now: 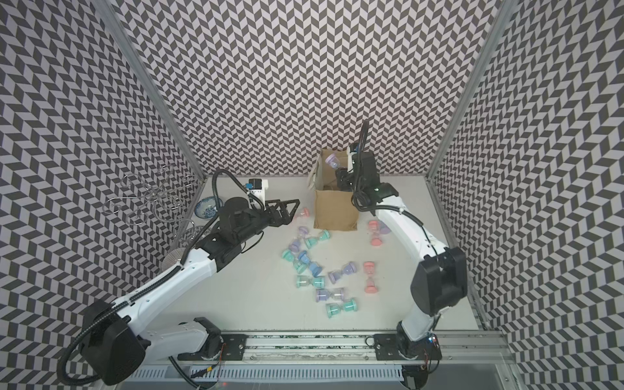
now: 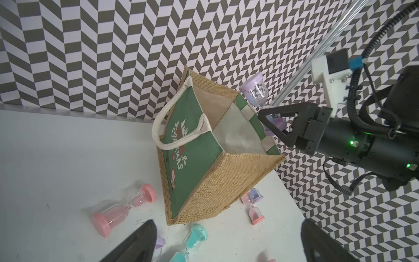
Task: Put the hourglass into the canvas bag
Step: Place the hourglass in the canvas bag.
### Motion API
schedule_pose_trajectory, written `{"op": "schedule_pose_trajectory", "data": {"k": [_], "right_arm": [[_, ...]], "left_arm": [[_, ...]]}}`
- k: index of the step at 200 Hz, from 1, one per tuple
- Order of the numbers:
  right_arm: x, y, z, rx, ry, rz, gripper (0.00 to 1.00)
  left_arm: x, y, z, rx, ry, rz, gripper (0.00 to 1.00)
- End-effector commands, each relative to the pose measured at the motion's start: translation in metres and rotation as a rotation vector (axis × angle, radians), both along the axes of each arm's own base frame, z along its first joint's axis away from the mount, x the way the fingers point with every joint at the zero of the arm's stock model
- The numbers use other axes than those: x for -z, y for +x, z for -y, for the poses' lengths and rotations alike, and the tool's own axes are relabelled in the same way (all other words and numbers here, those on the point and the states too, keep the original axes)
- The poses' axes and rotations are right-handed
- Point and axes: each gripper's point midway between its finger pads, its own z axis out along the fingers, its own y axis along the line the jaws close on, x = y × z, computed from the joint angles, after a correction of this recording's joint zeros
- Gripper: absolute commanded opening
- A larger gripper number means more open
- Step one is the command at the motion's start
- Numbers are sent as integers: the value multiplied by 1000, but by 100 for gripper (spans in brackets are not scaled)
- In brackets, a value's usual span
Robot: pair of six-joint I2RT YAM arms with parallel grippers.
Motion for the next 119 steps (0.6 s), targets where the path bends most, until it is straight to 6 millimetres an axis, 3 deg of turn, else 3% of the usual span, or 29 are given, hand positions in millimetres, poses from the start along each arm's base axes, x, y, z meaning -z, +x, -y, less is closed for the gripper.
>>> {"op": "schedule_pose_trajectory", "data": {"k": [1, 72, 119], "right_arm": [[-8, 22, -1, 15, -31, 44, 33], [52, 63, -9, 18, -141, -50, 35], [101, 75, -9, 23, -208, -130, 36]], "left_arm": [[-12, 3, 8, 26, -13, 44, 99], [9, 14, 17, 41, 24, 18, 99], [23, 14, 22, 77, 61, 4, 99]]}}
